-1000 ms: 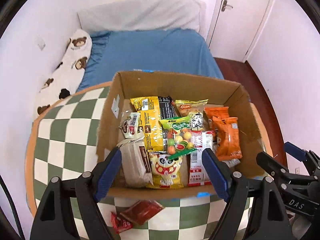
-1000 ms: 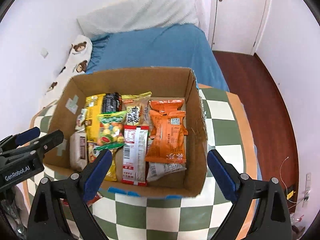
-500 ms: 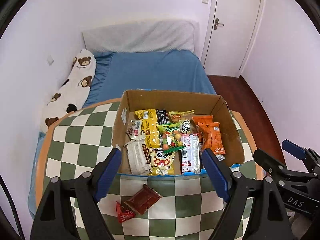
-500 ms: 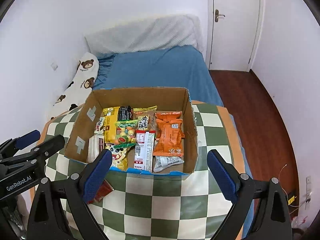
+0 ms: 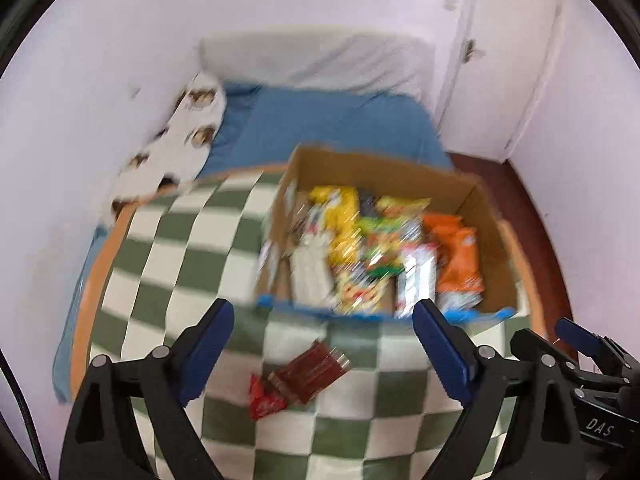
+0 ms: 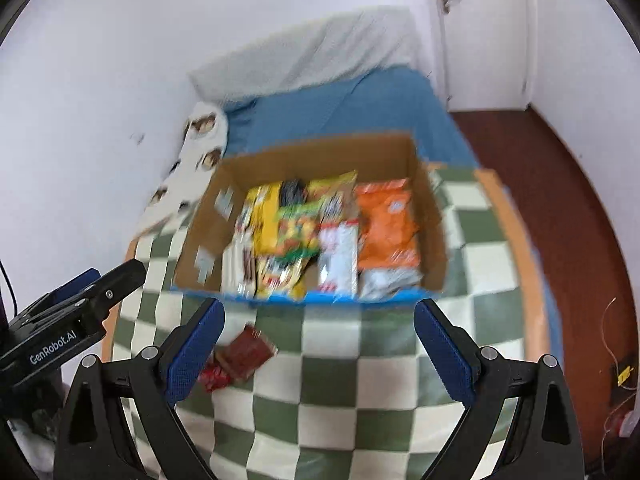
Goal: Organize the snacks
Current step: 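Grasp the dark red packet with right tool while left tool grasps red triangular packet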
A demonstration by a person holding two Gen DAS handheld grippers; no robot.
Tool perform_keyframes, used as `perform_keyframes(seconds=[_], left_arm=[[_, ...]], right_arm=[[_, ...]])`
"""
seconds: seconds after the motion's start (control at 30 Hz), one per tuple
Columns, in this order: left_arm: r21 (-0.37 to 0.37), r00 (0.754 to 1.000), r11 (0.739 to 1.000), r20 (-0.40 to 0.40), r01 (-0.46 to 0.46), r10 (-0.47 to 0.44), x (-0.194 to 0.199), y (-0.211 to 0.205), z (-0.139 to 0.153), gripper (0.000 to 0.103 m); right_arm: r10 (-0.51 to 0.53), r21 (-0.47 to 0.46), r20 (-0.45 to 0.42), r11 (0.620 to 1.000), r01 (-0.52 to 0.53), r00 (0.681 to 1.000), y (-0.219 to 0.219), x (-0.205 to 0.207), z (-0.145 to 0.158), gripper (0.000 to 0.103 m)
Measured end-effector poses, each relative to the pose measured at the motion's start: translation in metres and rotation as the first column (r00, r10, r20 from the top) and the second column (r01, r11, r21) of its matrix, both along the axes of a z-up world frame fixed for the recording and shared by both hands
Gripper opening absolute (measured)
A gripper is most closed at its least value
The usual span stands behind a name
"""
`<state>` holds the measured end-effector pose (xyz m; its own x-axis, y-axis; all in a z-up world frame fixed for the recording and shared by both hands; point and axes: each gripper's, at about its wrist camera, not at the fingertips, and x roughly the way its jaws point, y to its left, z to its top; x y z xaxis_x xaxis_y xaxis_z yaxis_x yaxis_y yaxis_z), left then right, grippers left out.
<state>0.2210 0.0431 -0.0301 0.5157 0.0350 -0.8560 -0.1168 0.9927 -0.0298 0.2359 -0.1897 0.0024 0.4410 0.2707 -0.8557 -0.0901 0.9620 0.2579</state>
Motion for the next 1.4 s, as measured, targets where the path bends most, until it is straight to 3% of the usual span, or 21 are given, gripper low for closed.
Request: perform_keyframes(seconds=[0.17, 0.33, 0.47, 0.53, 0.67, 0.83, 0.9, 1.0, 1.17, 1.27, 1.4], left_arm=[[0.029, 0.979, 0.996, -0.181, -0.088, 0.092, -0.018, 0.042, -0.064, 0.092], [0.116, 0.945, 0.977, -0.259, -0.176, 0.201, -0.038, 0.078, -0.108, 0.092], [0.201, 0.917, 0.951, -0.282, -0.233, 0.284, -0.044, 0.104, -0.131, 0.092], [0.246, 0.909, 0.938, -0.279, -0.244, 0.309, -0.045, 0.114, -0.137, 0.092], [0.321, 0.903, 0.915, -0.267, -0.246, 0.336, -0.046, 0.13, -0.141, 0.092], [0.345, 0.903, 0.908, -0.266, -0.237, 0.336, -0.042, 0.137, -0.145, 0.092], [0.334, 0.905, 0.914, -0.272, -0.231, 0.328, -0.041, 0.136, -0.147, 0.092], [0.301, 0.91, 0.93, -0.287, -0.211, 0.299, -0.039, 0.129, -0.151, 0.092], [0.156, 0.92, 0.978, -0.346, -0.139, 0.186, -0.033, 0.111, -0.164, 0.091], [0.062, 0.91, 0.995, -0.403, -0.08, 0.098, -0.027, 0.096, -0.174, 0.091], [-0.056, 0.889, 0.998, -0.458, -0.022, -0.006, -0.017, 0.076, -0.196, 0.091]], right_arm=[[0.092, 0.016, -0.104, 0.996, -0.091, 0.99, 0.044, -0.002, -0.056, 0.098], [0.142, 0.1, -0.254, 0.988, -0.12, 0.957, 0.091, 0.009, -0.132, 0.098], [0.093, 0.147, -0.332, 0.988, -0.046, 0.939, 0.116, 0.013, -0.182, 0.096], [0.052, 0.182, -0.366, 0.983, 0.017, 0.929, 0.127, 0.012, -0.207, 0.091], [-0.046, 0.213, -0.393, 0.967, 0.14, 0.918, 0.142, 0.008, -0.236, 0.092], [-0.088, 0.13, -0.364, 0.981, 0.144, 0.927, 0.168, 0.012, -0.249, 0.087], [-0.075, 0.092, -0.356, 0.989, 0.115, 0.932, 0.173, 0.01, -0.251, 0.079], [0.033, 0.028, -0.31, 0.999, -0.025, 0.95, 0.18, 0.003, -0.248, 0.067], [0.166, -0.113, -0.293, 0.972, -0.207, 0.942, 0.174, -0.025, -0.247, 0.065], [0.192, -0.166, -0.312, 0.953, -0.252, 0.93, 0.16, -0.04, -0.249, 0.065], [0.164, -0.218, -0.344, 0.944, -0.248, 0.925, 0.128, -0.059, -0.251, 0.065]])
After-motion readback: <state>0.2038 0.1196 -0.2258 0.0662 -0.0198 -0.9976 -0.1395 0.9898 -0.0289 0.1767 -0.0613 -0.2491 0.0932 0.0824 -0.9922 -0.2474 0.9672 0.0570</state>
